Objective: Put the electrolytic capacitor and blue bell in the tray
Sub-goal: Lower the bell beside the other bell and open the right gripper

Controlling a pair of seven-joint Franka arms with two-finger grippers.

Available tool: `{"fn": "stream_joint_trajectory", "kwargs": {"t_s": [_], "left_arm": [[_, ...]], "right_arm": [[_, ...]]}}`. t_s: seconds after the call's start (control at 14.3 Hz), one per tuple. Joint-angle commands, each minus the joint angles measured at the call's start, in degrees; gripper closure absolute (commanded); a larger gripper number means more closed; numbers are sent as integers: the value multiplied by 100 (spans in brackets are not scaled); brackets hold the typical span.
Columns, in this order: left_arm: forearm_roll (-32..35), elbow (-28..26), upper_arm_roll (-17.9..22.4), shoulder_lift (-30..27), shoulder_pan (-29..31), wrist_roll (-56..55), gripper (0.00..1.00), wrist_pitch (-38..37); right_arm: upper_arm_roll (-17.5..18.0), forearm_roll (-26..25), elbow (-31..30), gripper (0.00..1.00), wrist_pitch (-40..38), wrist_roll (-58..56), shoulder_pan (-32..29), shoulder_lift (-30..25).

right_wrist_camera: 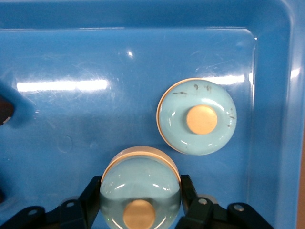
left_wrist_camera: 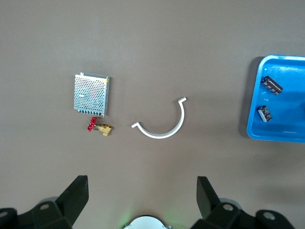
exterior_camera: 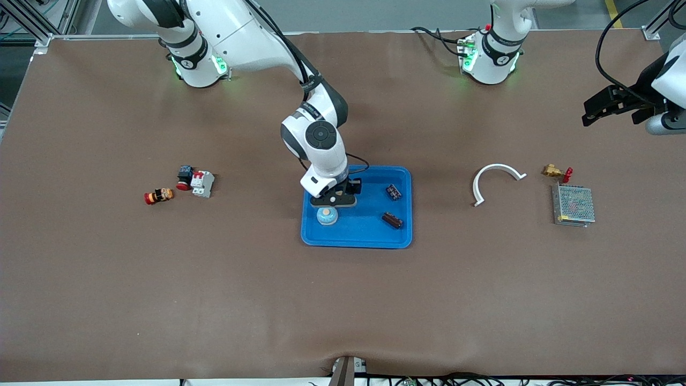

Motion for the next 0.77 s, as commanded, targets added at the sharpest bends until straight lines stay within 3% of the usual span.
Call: {"fn": "stream_joint_trajectory", "kwargs": {"t_s": [0.0, 0.35, 0.7], "left_arm": [[13, 76, 30, 41, -39, 15, 0, 13], [13, 76, 30, 50, -48, 15, 0, 13], [13, 76, 30, 50, -48, 15, 0, 13]], "right_arm": [[-45, -111, 0, 0, -28, 137, 101, 5], [-36, -111, -26, 0, -63, 102, 128, -56], [-27, -103, -26, 0, -1352, 40, 119, -871]]}}
